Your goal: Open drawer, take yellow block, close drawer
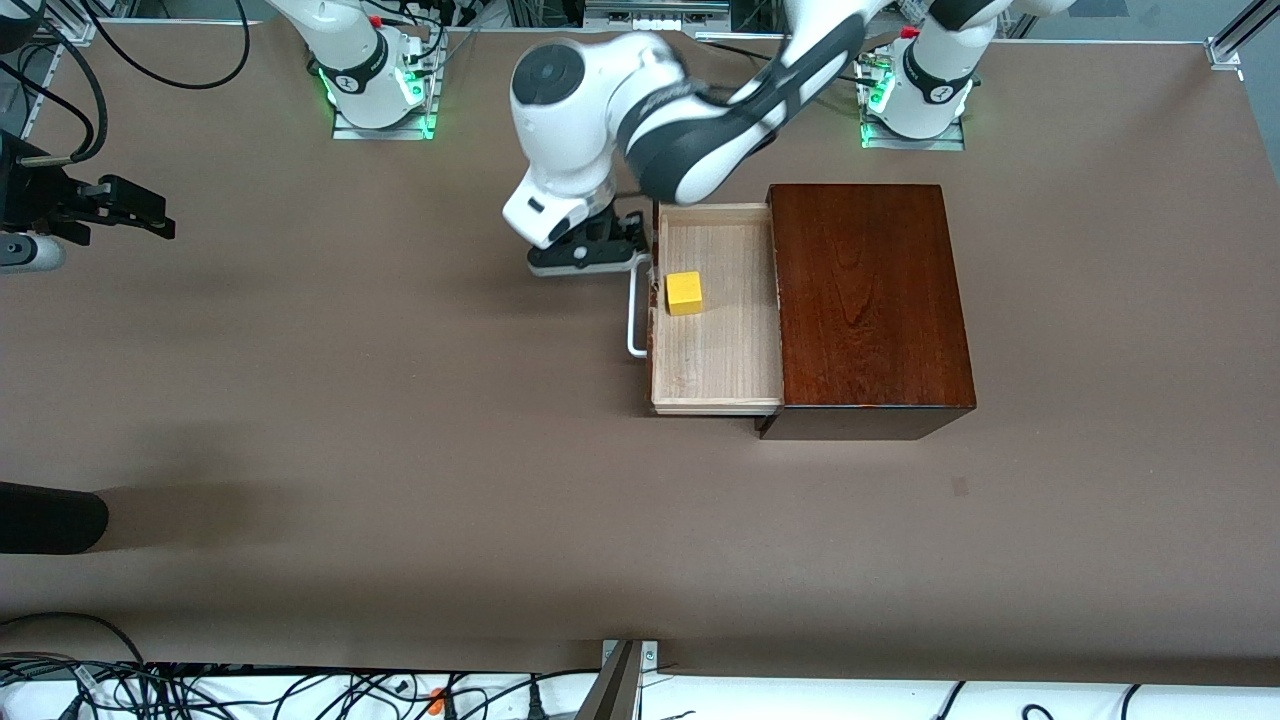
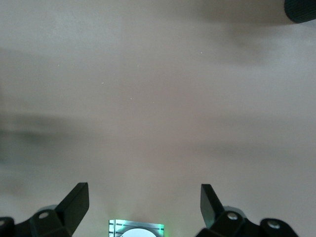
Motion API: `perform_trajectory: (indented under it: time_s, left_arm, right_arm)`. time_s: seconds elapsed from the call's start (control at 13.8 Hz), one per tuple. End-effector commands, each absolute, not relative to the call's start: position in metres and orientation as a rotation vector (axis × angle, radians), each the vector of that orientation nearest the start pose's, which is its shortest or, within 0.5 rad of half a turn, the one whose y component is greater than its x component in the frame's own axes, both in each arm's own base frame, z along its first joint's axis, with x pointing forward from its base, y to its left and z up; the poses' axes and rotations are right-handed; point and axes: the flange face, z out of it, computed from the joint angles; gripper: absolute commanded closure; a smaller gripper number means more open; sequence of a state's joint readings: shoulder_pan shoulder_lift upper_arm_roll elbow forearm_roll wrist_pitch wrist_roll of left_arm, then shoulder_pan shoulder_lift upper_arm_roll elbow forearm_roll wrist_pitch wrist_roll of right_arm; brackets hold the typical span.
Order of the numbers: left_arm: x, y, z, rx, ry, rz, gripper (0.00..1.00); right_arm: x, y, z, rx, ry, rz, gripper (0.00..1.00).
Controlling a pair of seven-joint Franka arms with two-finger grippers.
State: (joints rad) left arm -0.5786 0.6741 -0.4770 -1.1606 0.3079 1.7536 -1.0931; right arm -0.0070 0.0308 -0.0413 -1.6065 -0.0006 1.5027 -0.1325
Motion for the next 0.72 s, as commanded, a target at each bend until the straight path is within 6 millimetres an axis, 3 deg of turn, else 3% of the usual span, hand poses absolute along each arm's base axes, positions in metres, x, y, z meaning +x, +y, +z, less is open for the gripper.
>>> perform_trajectory:
  time_s: [0.0,0.29,0.43,0.58,0.65]
  left_arm:
    - [0.477,-0.487,0.483,-3.122,-0.058,0.077,0.0]
    - [0.519,-0.362,0.532,-3.127,-0.021,0.127,0.0]
    - [0.536,-0.301,0.548,-3.131,-0.002,0.129,0.0]
    - [0.558,-0.245,0.555,-3.149,0.001,0.149,0.0]
    - [0.564,-0.22,0.563,-3.163,0.01,0.14,0.0]
  right_arm:
    - [0.555,-0.026,0.59,-3.112,-0.122,0.201,0.0]
    - [0.555,-0.011,0.586,-3.111,-0.162,0.226,0.0]
    - [0.563,0.007,0.563,-3.098,-0.223,0.314,0.0]
    - [0.569,0.05,0.551,-3.094,-0.304,0.33,0.0]
    - [0.581,0.07,0.544,-3.067,-0.275,0.34,0.0]
